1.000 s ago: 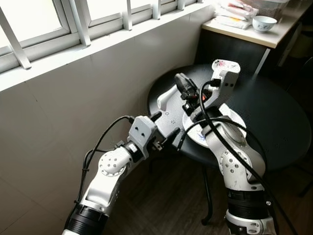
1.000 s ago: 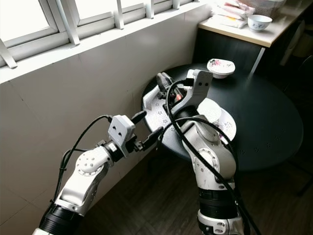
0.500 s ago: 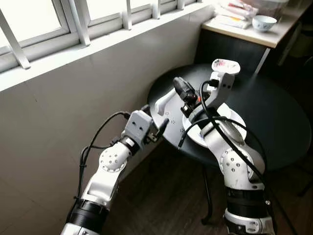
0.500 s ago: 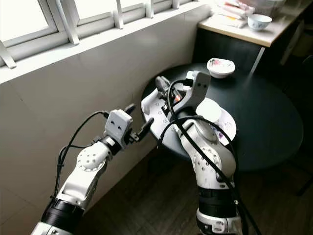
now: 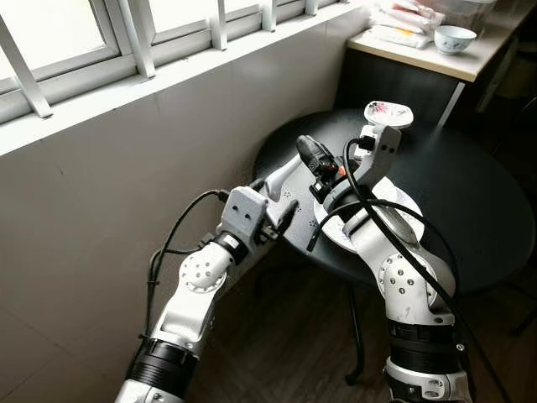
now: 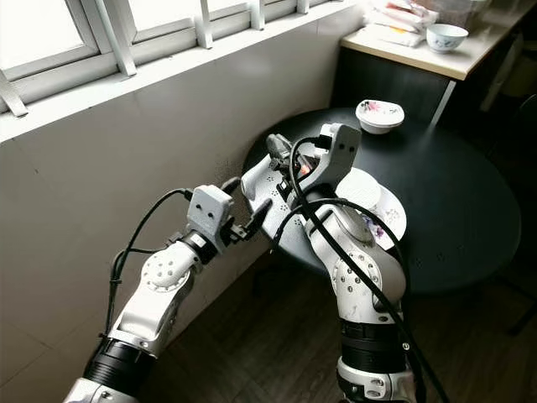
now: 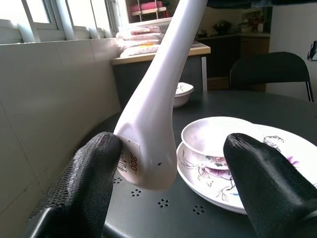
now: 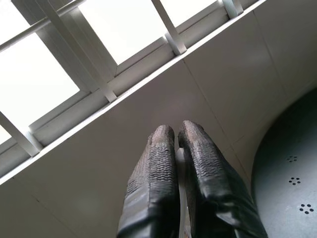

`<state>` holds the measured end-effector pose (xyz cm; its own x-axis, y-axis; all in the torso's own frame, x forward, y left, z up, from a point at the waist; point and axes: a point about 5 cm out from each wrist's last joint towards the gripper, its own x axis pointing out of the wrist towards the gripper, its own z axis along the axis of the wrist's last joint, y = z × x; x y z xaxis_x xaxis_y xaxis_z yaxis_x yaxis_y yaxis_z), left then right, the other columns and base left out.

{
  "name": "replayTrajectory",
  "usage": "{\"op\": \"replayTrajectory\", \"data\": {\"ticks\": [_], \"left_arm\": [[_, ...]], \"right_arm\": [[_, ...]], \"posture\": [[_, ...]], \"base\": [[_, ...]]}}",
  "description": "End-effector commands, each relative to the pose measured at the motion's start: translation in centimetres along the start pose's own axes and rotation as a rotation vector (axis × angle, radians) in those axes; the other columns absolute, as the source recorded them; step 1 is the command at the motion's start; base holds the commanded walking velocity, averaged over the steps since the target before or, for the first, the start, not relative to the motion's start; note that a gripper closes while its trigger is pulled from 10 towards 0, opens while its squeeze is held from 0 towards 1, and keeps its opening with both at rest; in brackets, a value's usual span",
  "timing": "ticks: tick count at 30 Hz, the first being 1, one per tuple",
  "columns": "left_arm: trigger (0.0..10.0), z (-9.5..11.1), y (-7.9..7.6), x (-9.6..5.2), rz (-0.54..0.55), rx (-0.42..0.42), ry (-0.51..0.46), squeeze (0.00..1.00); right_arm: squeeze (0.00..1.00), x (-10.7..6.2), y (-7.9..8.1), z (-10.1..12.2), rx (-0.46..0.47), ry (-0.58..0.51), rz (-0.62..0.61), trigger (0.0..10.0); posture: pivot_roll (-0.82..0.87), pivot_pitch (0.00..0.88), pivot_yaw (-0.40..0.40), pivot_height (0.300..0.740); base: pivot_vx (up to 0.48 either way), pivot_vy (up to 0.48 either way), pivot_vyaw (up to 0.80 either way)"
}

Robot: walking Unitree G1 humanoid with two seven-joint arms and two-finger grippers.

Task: Kitchen organization

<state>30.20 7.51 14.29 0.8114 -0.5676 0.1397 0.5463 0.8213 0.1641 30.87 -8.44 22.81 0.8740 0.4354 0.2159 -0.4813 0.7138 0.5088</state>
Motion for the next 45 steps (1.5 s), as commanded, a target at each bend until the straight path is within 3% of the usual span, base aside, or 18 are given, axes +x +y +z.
{"op": "replayTrajectory", "data": {"ticks": [1,8,14,24,30,35,36,37,38,40,41,45], "left_arm": [[10.0,0.7,-0.5,0.4,-0.019,-0.021,-0.026,0.0],[10.0,1.2,-1.1,1.4,-0.025,-0.037,-0.038,0.0],[10.0,0.9,-1.8,2.0,-0.01,0.017,-0.013,0.0],[10.0,0.5,-1.0,2.4,0.093,0.07,0.023,0.0],[10.0,0.3,0.6,2.4,0.252,0.116,0.044,0.0],[10.0,0.3,0.9,2.4,0.281,0.121,0.046,0.0],[9.6,0.4,0.8,2.4,0.276,0.114,0.039,0.0],[6.2,0.4,0.8,2.4,0.269,0.112,0.034,0.0],[4.0,0.4,0.7,2.4,0.262,0.107,0.032,0.0],[4.0,0.4,0.6,2.4,0.25,0.1,0.029,0.0],[0.0,0.5,0.5,2.3,0.239,0.091,0.007,0.0],[0.0,0.6,0.1,2.0,0.201,0.107,-0.026,0.0]], "right_arm": [[0.0,0.2,0.8,0.1,0.031,-0.004,0.037,10.0],[0.0,0.3,0.9,-0.2,0.045,0.0,0.037,10.0],[0.0,0.2,1.3,-0.3,0.063,0.005,0.054,10.0],[0.0,0.2,1.4,-0.4,0.074,0.012,0.062,10.0],[0.0,0.1,1.6,-0.7,0.078,0.028,0.067,10.0],[0.0,0.1,1.6,-0.7,0.077,0.032,0.067,10.0],[0.0,0.1,1.5,-0.7,0.076,0.033,0.066,10.0],[0.0,0.0,1.5,-0.7,0.075,0.034,0.066,10.0],[0.0,0.0,1.5,-0.7,0.075,0.034,0.066,10.0],[0.0,0.0,1.5,-0.7,0.074,0.035,0.066,10.0],[0.0,0.0,1.5,-0.7,0.072,0.034,0.065,10.0],[0.0,0.0,1.5,-0.7,0.067,0.033,0.064,10.0]], "posture": [[-0.03,0.0,-0.029,0.74],[-0.03,0.0,-0.027,0.74],[-0.03,0.0,-0.022,0.74],[-0.03,0.0,-0.022,0.74],[-0.04,0.0,-0.024,0.74],[-0.04,0.0,-0.023,0.74],[-0.04,0.0,-0.023,0.74],[-0.04,0.0,-0.023,0.74],[-0.04,0.0,-0.023,0.74],[-0.04,0.0,-0.023,0.74],[-0.04,0.0,-0.022,0.74],[-0.04,0.0,-0.022,0.74]], "base": [[0.0,0.0,0.0],[0.0,0.0,0.0],[0.0,0.0,0.0],[0.0,0.0,0.0],[0.0,0.0,0.0],[0.0,0.0,0.0],[0.0,0.0,0.0],[0.0,0.0,0.0],[0.0,0.0,0.0],[0.0,0.0,0.0],[0.0,0.0,0.0],[0.0,0.0,0.0]]}}
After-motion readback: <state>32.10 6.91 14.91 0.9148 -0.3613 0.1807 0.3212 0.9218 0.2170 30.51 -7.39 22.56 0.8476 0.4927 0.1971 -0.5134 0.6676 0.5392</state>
